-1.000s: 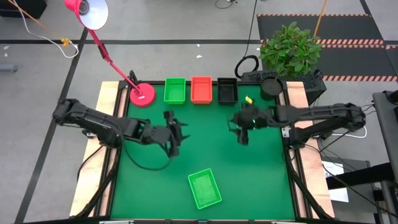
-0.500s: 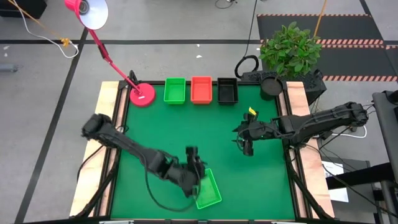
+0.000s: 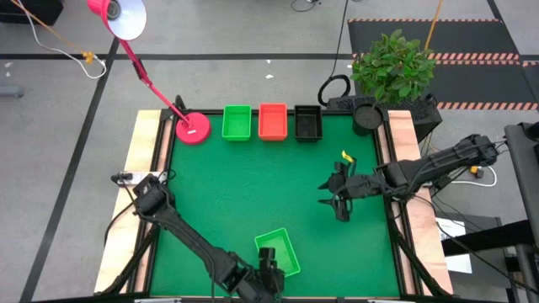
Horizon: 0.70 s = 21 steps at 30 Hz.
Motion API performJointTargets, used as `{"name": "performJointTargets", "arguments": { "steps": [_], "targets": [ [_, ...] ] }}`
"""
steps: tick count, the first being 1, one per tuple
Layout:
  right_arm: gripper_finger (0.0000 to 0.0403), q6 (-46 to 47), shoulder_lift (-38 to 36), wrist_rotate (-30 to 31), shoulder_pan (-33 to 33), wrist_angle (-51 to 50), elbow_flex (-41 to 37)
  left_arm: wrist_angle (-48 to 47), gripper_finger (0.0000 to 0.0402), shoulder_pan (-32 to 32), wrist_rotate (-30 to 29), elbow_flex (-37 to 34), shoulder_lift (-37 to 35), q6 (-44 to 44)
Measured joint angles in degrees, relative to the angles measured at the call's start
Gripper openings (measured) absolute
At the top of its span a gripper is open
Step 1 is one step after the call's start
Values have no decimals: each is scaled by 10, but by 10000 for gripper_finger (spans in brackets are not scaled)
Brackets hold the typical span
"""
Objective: Stack baskets by color
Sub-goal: Stack the bottom green basket on top of the green stacked baskets
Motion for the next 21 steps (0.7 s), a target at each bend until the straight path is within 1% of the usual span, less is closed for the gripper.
{"name": "performJointTargets", "arguments": {
  "steps": [2,6,12,15,18,21],
  "targets": [
    [196,0,0,12,6,2,0,-4,214,-6,0,0,7,-10],
    [196,-17,0,16,7,5,0,-14,214,-5,-3,-3,13,-30],
    [196,-34,0,16,7,8,0,1,214,23,-4,-3,25,-64],
    [196,-33,0,16,7,9,0,0,212,35,13,-3,45,-87],
    [196,-31,0,15,7,10,0,-4,193,40,28,-4,59,-92],
    [196,-28,0,15,9,10,0,-10,153,40,26,-4,60,-91]
  ]
}}
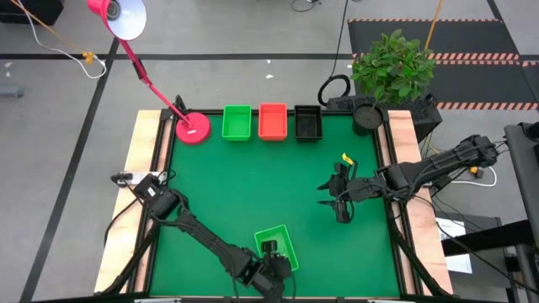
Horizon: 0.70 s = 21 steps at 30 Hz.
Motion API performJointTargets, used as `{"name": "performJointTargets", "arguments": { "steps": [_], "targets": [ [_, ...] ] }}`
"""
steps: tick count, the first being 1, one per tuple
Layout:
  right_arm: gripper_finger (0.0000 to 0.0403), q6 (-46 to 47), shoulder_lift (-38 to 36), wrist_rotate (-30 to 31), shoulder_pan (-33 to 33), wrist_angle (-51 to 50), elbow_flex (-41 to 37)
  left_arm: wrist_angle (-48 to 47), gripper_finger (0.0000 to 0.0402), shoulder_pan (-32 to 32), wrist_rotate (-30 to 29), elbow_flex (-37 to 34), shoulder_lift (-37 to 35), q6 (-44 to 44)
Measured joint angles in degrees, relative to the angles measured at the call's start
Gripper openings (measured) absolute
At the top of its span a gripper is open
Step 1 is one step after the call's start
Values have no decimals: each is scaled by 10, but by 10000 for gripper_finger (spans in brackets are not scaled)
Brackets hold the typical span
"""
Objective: Stack baskets by color
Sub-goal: Stack the bottom green basket on top of the green stacked baskets
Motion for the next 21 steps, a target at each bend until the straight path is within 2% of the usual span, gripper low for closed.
{"name": "performJointTargets", "arguments": {
  "steps": [7,9,14,21],
  "targets": [
    [196,0,0,-1,0,1,0,-17,31,-3,-2,0,-4,23],
    [196,-1,0,-1,0,1,0,-30,9,-3,-3,0,-5,34],
    [196,-2,0,-1,0,1,0,-100,9,-3,-3,0,-19,55],
    [196,-2,0,-1,0,-5,0,-217,8,-4,-41,0,-89,114]
  ]
}}
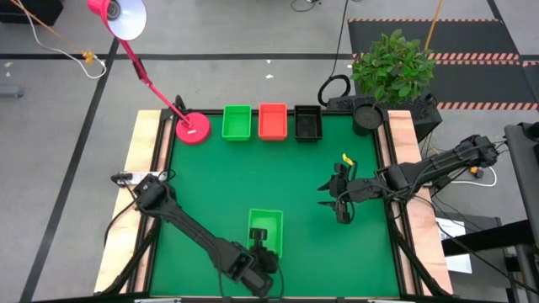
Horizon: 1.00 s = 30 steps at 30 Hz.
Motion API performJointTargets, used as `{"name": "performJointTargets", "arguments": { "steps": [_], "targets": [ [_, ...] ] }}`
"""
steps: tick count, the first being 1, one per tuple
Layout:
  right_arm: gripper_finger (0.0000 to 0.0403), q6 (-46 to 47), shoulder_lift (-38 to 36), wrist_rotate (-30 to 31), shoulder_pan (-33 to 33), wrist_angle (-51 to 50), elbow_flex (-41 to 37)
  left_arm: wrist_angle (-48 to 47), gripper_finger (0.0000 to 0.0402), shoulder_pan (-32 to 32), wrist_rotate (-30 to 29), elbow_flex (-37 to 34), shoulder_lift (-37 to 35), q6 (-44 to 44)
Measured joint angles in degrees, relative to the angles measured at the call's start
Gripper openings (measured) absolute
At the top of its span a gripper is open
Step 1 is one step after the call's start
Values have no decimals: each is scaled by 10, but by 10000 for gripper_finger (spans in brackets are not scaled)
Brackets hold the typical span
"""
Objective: Stack baskets by color
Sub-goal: Stack the bottom green basket on top of the green stacked baskets
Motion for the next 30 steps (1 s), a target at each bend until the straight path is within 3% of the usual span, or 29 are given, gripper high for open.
{"name": "performJointTargets", "arguments": {
  "steps": [7,18,24,30],
  "targets": [
    [196,-4,0,0,0,-9,0,-43,9,6,-50,0,-97,127],
    [196,-4,0,0,0,-12,0,-104,5,49,-51,0,-262,267],
    [196,-5,0,0,0,-12,0,-138,9,117,-28,0,-341,326],
    [196,-17,0,1,0,-11,0,-138,8,227,71,0,-398,400]
  ]
}}
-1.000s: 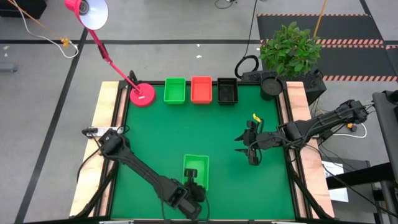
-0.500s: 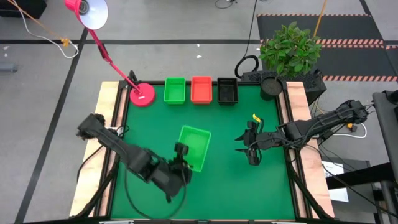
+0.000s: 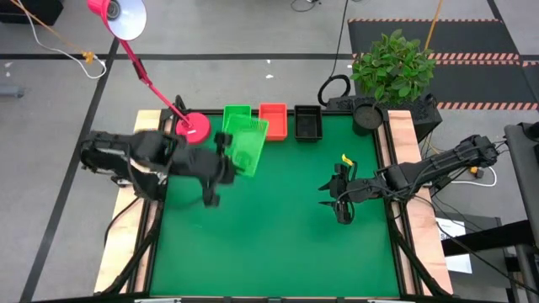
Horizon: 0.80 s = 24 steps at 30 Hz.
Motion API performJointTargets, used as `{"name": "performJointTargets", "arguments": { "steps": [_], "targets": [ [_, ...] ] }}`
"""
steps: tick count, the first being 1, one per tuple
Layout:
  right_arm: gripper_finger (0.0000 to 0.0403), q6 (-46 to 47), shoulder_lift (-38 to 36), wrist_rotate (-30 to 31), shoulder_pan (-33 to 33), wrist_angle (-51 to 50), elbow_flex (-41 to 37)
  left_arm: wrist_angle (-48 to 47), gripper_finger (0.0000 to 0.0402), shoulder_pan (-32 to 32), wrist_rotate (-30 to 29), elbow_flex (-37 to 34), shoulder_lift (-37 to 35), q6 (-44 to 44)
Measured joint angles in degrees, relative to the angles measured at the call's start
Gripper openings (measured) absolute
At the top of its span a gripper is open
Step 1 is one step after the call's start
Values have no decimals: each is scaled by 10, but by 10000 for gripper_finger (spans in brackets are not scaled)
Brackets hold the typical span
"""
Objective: Stack baskets by color
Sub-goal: Stack the bottom green basket on top of the green stacked baskets
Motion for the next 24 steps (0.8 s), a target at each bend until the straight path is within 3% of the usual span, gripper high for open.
{"name": "performJointTargets", "arguments": {
  "steps": [12,24],
  "targets": [
    [196,-14,0,1,-1,2,0,17,5,220,172,-10,-14,129],
    [196,-50,0,10,-1,6,0,167,9,395,314,-200,-21,209]
  ]
}}
